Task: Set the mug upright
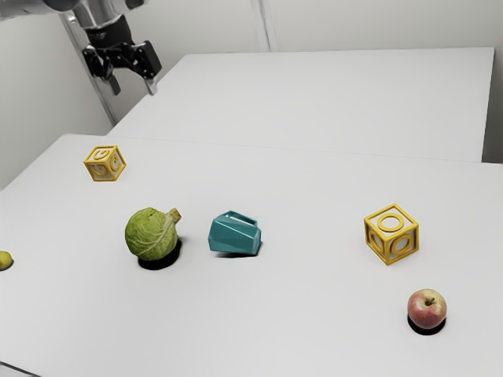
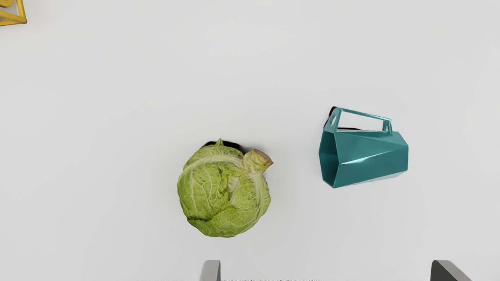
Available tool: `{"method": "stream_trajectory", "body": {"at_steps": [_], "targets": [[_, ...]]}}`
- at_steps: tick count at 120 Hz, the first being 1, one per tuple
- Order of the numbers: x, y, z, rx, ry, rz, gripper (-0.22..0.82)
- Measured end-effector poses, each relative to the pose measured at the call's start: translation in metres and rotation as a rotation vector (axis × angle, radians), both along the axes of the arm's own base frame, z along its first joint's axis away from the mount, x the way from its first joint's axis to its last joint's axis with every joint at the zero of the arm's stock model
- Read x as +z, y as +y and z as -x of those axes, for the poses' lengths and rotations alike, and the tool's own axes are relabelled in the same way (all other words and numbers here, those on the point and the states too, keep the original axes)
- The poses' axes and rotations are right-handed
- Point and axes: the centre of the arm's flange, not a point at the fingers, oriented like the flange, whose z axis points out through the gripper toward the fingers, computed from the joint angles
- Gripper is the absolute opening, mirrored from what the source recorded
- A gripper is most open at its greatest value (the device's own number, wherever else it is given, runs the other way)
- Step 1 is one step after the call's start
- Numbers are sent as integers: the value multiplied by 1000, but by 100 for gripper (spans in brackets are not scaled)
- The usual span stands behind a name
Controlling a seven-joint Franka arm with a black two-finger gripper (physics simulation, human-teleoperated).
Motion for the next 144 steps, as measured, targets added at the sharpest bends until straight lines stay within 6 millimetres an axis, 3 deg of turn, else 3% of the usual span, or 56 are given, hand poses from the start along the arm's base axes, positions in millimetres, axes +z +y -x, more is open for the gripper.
{"method": "stream_trajectory", "body": {"at_steps": [9, 17, 25, 35, 46, 65, 79, 99, 144], "targets": [[2, -1, 2, -4, -3, 23, 59], [-12, -9, -1, -18, 21, 56, 59], [-46, -6, -6, 0, 74, 160, 58], [-110, 2, -7, 43, 157, 364, 59], [-171, -4, -2, 76, 211, 575, 59], [-227, -19, 9, 105, 224, 791, 58], [-276, -9, 4, 150, 240, 855, 58], [-303, 13, -3, 162, 203, 865, 58], [-353, 18, -5, 121, 218, 861, 58]]}}
